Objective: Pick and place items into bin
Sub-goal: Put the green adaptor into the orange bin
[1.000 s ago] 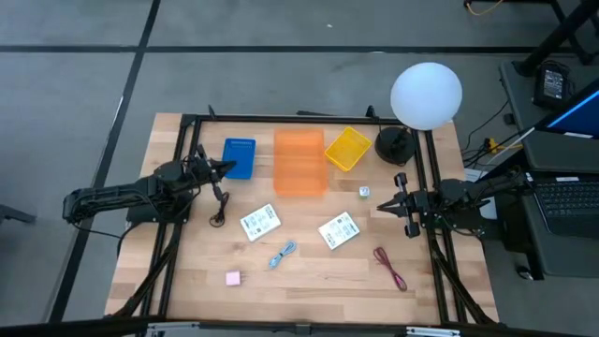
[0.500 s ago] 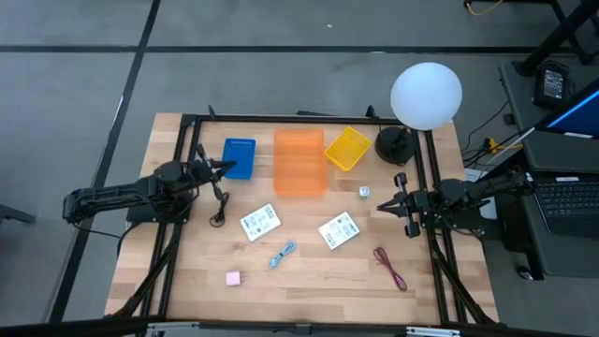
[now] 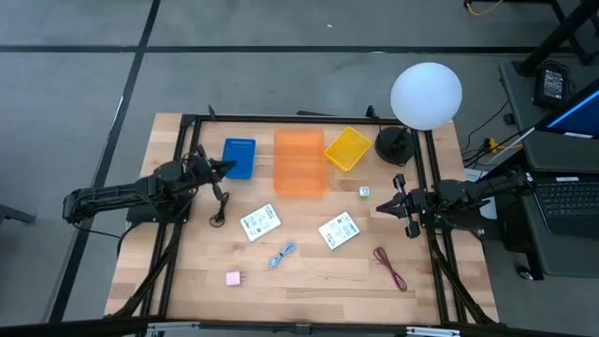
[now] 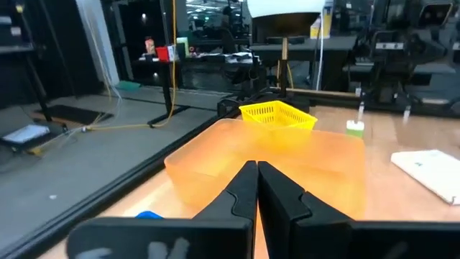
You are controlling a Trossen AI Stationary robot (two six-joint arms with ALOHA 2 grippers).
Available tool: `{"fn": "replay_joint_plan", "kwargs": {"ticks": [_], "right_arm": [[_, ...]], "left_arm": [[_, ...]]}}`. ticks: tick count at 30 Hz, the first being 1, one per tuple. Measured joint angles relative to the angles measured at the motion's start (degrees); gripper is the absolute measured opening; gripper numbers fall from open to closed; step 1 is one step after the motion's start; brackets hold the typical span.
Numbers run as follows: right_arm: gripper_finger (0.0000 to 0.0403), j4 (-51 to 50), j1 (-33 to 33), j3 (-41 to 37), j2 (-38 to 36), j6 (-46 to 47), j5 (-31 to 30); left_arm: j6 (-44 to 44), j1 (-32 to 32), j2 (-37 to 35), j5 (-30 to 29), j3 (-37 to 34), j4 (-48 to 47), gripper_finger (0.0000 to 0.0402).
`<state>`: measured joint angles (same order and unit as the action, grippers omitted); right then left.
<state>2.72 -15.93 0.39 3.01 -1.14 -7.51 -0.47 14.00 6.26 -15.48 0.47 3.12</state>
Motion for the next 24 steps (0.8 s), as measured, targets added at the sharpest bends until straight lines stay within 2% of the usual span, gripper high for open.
{"fn": "replay_joint_plan", "kwargs": {"ticks": [3,8,12,19,24], "right_arm": [[0.0,0.0,0.0,0.0,0.0,1.2,0.0],[0.0,0.0,0.0,0.0,0.0,2.6,0.0],[0.0,0.0,0.0,0.0,0.6,5.6,0.1],[0.0,-0.1,0.0,0.0,2.8,11.0,0.5],[0.0,-0.1,0.0,0.0,3.4,11.1,0.5]], "left_arm": [[-0.2,0.0,0.0,1.7,0.0,-0.1,0.0006],[0.4,0.0,0.0,12.3,0.0,0.0,0.0006],[-1.0,0.0,0.4,17.6,0.0,0.0,0.0003],[-1.8,0.0,3.9,16.5,0.0,0.1,0.0003],[-1.8,0.0,7.7,16.5,0.0,0.0,0.0002]]}}
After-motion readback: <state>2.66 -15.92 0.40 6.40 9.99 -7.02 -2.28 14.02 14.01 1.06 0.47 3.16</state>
